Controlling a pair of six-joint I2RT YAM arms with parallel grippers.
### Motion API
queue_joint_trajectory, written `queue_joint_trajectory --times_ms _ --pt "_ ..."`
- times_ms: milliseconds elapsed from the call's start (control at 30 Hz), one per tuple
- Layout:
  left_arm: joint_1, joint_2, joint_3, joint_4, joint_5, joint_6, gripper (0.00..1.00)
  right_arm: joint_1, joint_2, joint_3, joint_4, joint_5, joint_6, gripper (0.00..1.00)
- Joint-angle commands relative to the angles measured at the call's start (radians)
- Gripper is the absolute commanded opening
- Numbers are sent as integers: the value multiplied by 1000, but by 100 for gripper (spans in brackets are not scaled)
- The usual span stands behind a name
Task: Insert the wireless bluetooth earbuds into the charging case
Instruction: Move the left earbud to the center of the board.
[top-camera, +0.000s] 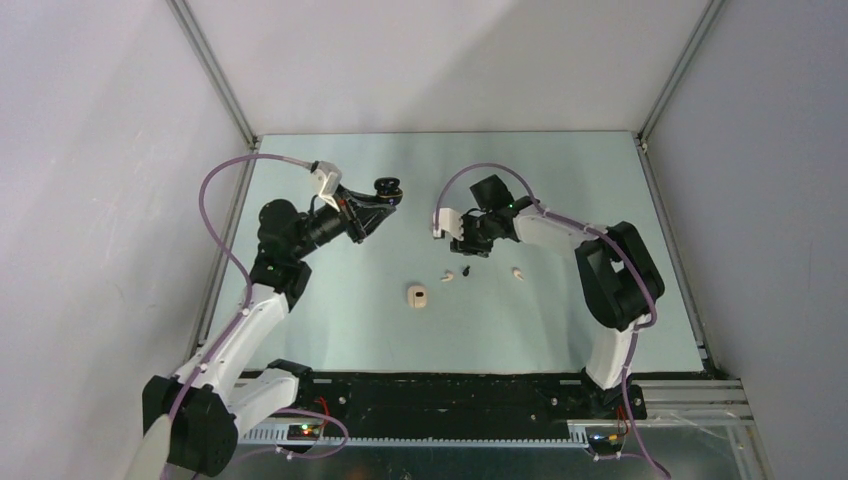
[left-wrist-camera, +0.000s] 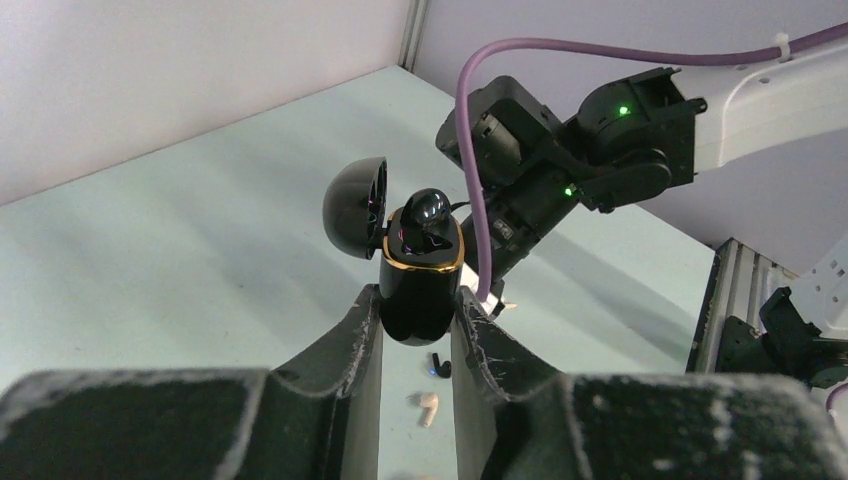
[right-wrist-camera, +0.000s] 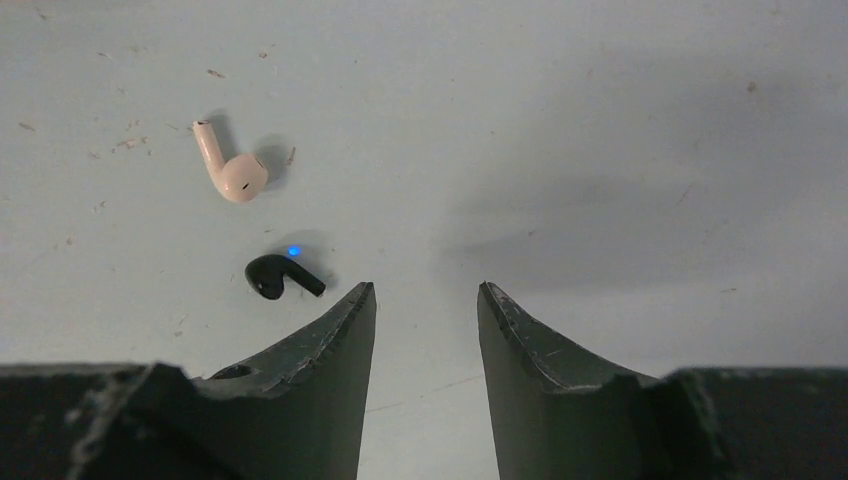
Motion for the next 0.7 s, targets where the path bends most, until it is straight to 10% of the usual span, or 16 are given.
queue_joint_trajectory --times_ms 0,667 --pt "12 -34 20 8 -21 22 0 21 41 6 37 38 -42 47" --pt "26 -59 -31 43 -32 15 0 54 47 -53 -44 64 -68 46"
